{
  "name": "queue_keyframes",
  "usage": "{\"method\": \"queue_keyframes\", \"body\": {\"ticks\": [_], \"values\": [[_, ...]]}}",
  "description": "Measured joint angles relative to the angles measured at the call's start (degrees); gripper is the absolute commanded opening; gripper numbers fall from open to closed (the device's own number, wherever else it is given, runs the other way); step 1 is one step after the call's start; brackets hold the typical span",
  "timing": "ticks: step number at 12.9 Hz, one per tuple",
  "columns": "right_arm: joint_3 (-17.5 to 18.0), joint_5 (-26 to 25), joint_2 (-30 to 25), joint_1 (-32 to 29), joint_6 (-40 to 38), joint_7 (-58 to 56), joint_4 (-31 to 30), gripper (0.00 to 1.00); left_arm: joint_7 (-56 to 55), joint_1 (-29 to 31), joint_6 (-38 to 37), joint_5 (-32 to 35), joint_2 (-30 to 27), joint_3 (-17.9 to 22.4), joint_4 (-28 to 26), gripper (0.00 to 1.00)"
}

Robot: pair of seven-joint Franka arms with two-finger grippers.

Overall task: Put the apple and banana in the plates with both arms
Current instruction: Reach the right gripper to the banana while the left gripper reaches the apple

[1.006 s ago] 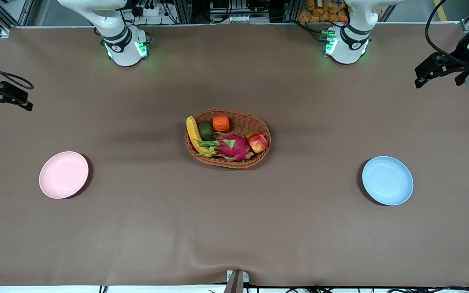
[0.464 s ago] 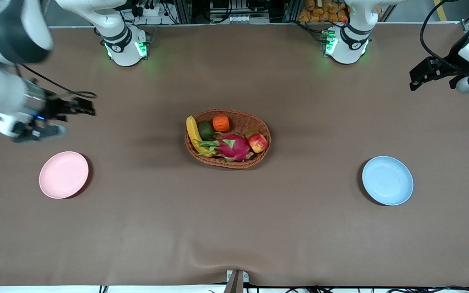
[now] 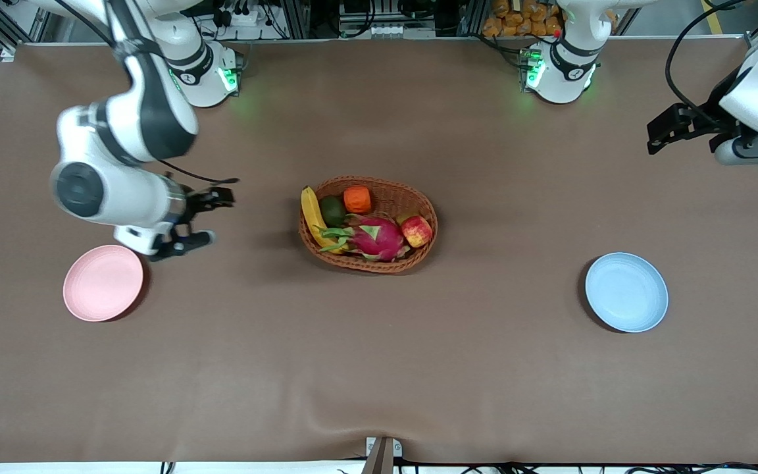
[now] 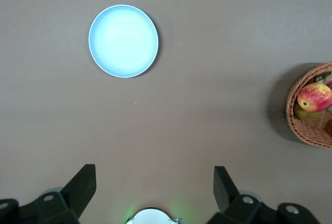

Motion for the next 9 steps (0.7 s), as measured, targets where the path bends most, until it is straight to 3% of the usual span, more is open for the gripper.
{"method": "queue_keyframes", "body": {"ticks": [5, 9], "values": [[0.0, 3.9, 3.3, 6.5, 13.8, 3.5, -6.8, 1.0, -7.6, -0.9, 2.4, -2.6, 5.6, -4.7, -0.3, 1.0], [0.0, 4.0, 5.2, 12.9, 18.7, 10.7, -8.4, 1.0, -21.6, -7.9, 10.4, -2.8, 14.5, -7.6, -0.5, 1.0]]}}
